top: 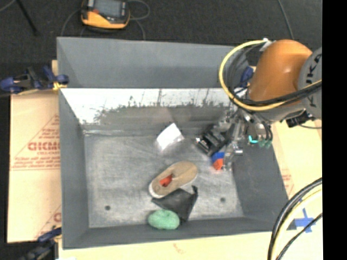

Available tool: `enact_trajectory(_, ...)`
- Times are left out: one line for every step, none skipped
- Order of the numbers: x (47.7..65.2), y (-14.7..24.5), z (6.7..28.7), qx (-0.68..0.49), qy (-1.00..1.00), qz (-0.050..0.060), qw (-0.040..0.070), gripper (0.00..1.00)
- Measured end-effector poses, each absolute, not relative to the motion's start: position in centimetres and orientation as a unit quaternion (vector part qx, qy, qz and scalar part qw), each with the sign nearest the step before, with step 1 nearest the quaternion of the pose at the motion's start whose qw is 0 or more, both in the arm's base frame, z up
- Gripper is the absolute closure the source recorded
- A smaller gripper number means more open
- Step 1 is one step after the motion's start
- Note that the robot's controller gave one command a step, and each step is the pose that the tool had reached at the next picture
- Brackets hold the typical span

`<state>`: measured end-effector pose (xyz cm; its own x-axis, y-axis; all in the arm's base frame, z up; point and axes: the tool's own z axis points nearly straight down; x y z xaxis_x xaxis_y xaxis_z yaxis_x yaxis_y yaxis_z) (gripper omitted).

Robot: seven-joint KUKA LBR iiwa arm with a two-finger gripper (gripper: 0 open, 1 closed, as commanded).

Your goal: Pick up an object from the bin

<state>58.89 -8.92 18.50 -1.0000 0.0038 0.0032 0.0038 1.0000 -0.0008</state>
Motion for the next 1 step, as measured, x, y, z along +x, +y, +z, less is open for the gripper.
enact_trajectory(59.05,-8.88,18.99,-0.001,-1.000,0.001,-0.002,0.00)
